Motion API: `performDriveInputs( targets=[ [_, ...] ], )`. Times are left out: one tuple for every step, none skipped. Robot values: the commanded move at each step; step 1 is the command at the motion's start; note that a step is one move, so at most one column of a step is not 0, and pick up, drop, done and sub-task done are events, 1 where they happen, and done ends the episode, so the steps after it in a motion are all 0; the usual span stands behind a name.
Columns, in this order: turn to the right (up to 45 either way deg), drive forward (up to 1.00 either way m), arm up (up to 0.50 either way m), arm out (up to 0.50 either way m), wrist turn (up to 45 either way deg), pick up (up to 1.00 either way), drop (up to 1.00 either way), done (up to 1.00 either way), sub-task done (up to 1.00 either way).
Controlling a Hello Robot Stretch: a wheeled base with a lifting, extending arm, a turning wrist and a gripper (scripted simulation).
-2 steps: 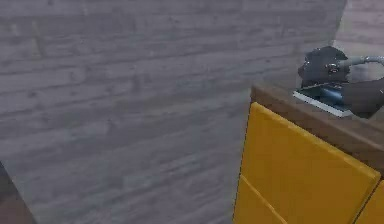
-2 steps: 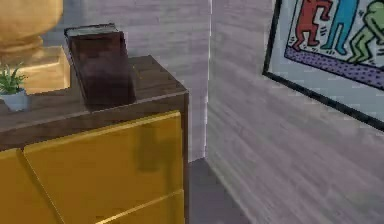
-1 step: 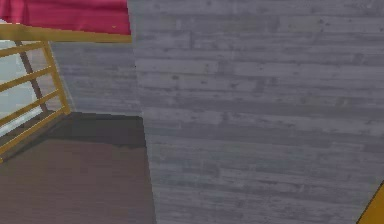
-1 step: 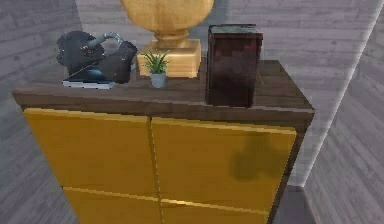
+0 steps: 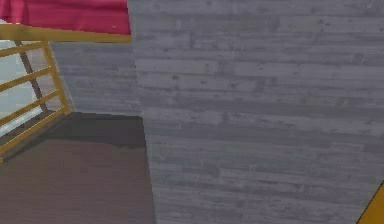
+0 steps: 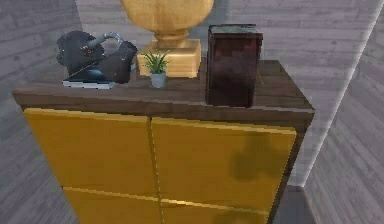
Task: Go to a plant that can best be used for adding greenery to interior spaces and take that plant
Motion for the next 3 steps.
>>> performDriveInputs(
  targets=[
    [0.0, 0.00, 0.38, 0.00, 0.0, 0.00, 0.00, 0.00, 0.00],
    [0.0, 0.00, 0.00, 0.50, 0.0, 0.00, 0.00, 0.00, 0.00],
    [0.0, 0.00, 0.00, 0.00, 45.0, 0.00, 0.00, 0.00, 0.00]
  ],
)
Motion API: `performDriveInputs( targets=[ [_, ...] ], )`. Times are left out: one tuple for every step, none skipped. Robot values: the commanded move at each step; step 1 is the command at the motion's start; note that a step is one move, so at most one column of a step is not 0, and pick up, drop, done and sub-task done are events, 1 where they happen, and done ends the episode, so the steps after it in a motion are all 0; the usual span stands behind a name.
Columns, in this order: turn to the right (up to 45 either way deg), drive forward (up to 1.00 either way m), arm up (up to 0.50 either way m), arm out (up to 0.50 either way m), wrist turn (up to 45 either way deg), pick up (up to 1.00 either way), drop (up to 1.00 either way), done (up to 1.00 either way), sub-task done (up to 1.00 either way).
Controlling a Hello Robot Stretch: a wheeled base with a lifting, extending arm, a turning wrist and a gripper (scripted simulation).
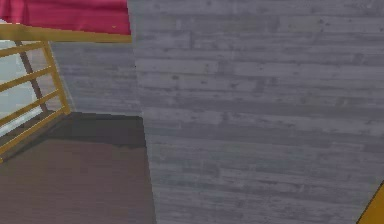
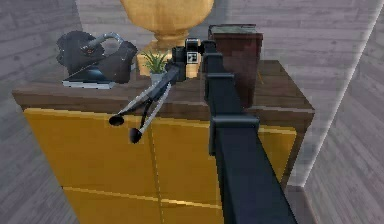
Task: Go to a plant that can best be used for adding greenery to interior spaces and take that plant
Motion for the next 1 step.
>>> performDriveInputs(
  targets=[
    [0.0, 0.00, 0.00, 0.00, 45.0, 0.00, 0.00, 0.00, 0.00]
  ],
)
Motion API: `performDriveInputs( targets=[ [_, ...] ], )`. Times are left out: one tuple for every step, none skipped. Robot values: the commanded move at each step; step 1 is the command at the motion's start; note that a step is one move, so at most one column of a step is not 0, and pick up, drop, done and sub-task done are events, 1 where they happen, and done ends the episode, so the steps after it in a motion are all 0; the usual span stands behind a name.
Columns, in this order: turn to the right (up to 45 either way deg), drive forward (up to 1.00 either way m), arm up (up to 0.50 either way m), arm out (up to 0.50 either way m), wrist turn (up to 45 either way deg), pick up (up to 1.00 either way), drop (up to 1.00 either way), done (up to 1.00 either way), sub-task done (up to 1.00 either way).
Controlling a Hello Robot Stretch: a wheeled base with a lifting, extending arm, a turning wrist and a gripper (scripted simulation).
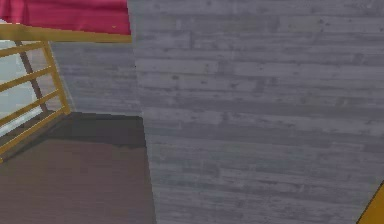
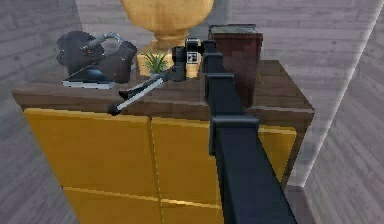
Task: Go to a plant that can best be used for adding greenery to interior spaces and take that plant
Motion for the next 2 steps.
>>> performDriveInputs(
  targets=[
    [0.0, 0.00, 0.00, 0.00, 45.0, 0.00, 0.00, 0.00, 0.00],
    [0.0, 0.00, 0.00, 0.00, 21.0, 0.00, 0.00, 0.00, 0.00]
  ],
)
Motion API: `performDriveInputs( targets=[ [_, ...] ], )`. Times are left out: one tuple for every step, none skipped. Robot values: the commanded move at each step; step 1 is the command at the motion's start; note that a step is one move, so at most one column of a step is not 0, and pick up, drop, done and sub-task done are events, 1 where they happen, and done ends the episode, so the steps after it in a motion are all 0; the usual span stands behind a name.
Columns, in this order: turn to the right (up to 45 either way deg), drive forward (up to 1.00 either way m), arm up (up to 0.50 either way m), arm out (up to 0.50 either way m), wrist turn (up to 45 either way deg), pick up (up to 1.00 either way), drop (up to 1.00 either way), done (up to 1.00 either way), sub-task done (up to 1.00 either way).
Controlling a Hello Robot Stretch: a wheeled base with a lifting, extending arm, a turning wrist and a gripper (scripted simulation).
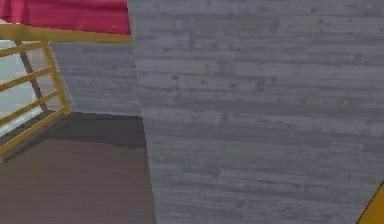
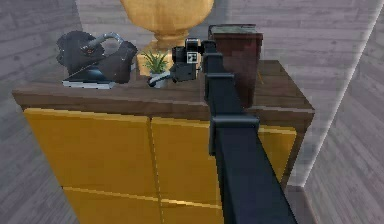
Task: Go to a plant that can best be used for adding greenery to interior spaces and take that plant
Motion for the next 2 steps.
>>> performDriveInputs(
  targets=[
    [0.0, 0.00, 0.00, 0.00, 0.0, 1.00, 0.00, 0.00, 0.00],
    [0.0, 0.00, 0.00, 0.00, 0.0, 0.00, 0.00, 1.00, 0.00]
  ],
)
